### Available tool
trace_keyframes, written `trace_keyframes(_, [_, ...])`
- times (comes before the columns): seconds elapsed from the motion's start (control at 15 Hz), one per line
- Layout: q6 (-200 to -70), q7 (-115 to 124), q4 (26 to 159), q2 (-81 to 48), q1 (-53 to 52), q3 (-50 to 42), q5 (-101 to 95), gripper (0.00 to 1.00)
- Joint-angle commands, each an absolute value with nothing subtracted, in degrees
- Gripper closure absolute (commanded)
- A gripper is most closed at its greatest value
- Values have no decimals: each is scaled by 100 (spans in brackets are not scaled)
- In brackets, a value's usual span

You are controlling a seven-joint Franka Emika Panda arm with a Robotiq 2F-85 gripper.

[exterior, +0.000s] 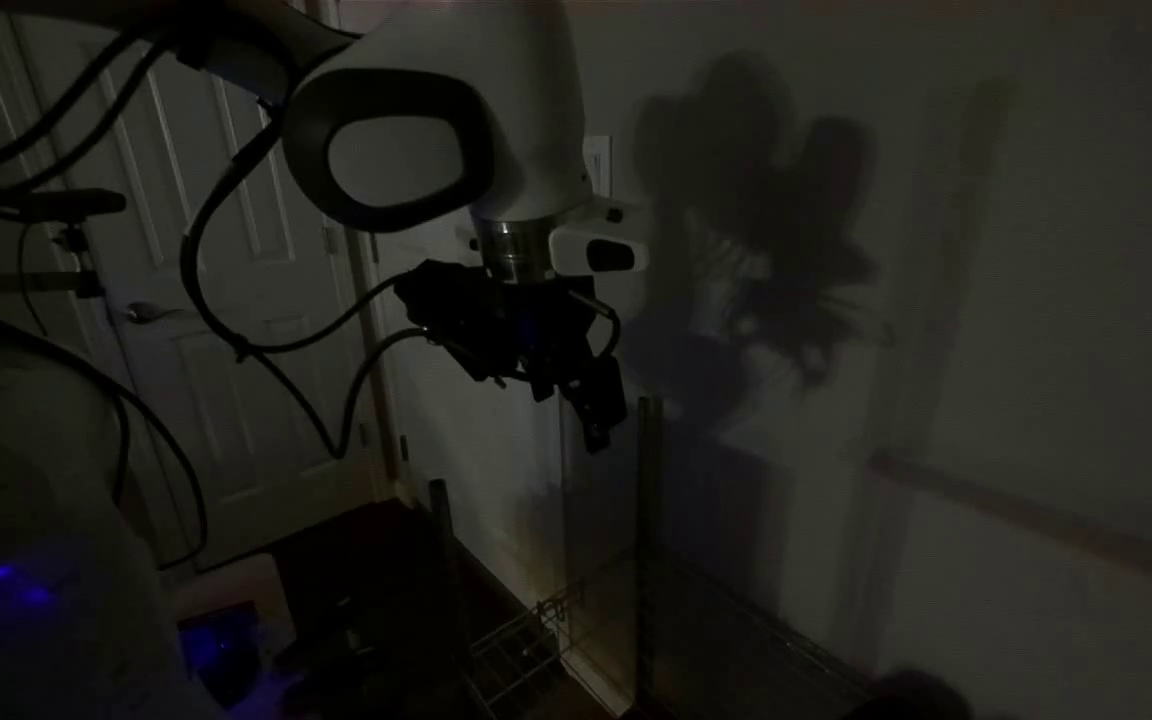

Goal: Turn on the light switch.

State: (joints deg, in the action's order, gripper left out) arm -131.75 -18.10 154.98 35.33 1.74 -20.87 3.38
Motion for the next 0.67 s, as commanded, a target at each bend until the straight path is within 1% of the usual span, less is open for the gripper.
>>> trace_keyframes(0.0, [-13152, -1900, 15485, 3503, 323, -1939, 460, 0])
trace_keyframes(0.27, [-13115, -1838, 15272, 3571, 106, -1694, 590, 0])
trace_keyframes(0.6, [-13221, -1872, 14956, 3823, -451, -1029, 701, 0])
